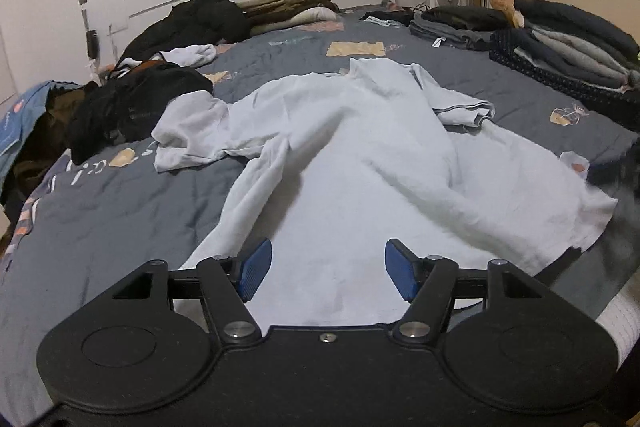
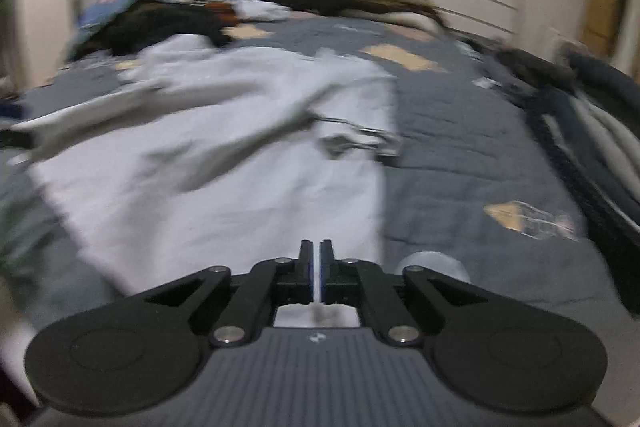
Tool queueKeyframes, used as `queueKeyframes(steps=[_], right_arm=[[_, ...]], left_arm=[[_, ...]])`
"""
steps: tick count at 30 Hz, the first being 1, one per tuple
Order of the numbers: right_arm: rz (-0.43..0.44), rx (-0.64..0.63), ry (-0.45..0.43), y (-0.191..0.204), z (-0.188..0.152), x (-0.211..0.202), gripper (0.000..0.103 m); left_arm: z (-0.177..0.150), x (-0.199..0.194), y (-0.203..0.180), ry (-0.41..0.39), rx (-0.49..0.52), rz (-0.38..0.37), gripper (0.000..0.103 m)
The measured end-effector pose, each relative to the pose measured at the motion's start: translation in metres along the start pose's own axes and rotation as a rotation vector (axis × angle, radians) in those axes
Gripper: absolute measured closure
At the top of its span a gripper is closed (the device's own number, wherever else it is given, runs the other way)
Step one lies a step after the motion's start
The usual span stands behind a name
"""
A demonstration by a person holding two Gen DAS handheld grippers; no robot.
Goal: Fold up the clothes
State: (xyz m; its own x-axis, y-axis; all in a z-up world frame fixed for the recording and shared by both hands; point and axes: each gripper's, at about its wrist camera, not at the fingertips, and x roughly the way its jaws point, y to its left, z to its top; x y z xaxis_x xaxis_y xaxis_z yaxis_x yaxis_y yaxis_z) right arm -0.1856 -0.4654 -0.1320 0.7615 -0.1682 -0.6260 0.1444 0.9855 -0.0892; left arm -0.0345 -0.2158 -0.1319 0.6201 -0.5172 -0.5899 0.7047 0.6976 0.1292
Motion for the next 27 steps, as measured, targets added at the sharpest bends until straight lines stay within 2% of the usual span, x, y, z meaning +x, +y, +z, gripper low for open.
queueKeyframes(steps=[1,2,3,5,7,10,13,14,16,17,19,23,25,27], right_arm=[[0.034,-0.057,-0.005,0.012,-0.001,0.0,0.092],[0.068,-0.118,-0.01,0.025,-0.002,0.001,0.082],[0.097,-0.184,-0.015,0.038,-0.003,0.002,0.066],[0.126,-0.253,-0.016,0.054,-0.005,0.003,0.05],[0.144,-0.29,-0.023,0.063,-0.007,0.004,0.049],[0.134,-0.277,-0.009,0.063,-0.007,0.012,0.049],[0.145,-0.248,0.009,0.06,-0.005,0.02,0.051],[0.157,-0.241,0.01,0.062,-0.005,0.021,0.056],[0.168,-0.231,0.005,0.062,-0.004,0.023,0.078],[0.166,-0.222,0.009,0.062,-0.003,0.025,0.101],[0.16,-0.202,0.016,0.061,-0.002,0.028,0.102],[0.156,-0.069,-0.067,0.045,0.015,0.018,0.102],[0.153,0.011,-0.112,0.032,0.026,0.01,0.102],[0.147,0.065,-0.145,0.021,0.035,0.005,0.102]], left_arm=[[0.0,-0.001,0.0,-0.002,0.005,-0.004,0.041],[0.0,-0.001,-0.001,-0.003,0.009,-0.008,0.041],[-0.001,-0.001,-0.001,-0.003,0.01,-0.008,0.041],[-0.002,-0.001,0.0,-0.001,0.007,-0.008,0.041],[-0.002,0.0,0.001,0.004,0.007,-0.007,0.041],[-0.003,-0.001,0.002,0.01,0.008,-0.005,0.041],[-0.005,-0.002,0.006,0.008,-0.001,-0.007,0.041],[-0.006,-0.003,0.007,0.008,-0.003,-0.005,0.041],[-0.008,-0.004,0.01,0.013,-0.004,0.009,0.041],[-0.009,-0.005,0.013,0.017,-0.006,0.019,0.041],[-0.01,-0.006,0.017,0.018,-0.012,0.037,0.041],[-0.014,-0.007,0.017,0.025,0.007,0.035,0.04],[-0.017,-0.004,0.005,0.03,0.064,0.015,0.035],[-0.02,0.0,-0.01,0.028,0.125,0.0,0.024]])
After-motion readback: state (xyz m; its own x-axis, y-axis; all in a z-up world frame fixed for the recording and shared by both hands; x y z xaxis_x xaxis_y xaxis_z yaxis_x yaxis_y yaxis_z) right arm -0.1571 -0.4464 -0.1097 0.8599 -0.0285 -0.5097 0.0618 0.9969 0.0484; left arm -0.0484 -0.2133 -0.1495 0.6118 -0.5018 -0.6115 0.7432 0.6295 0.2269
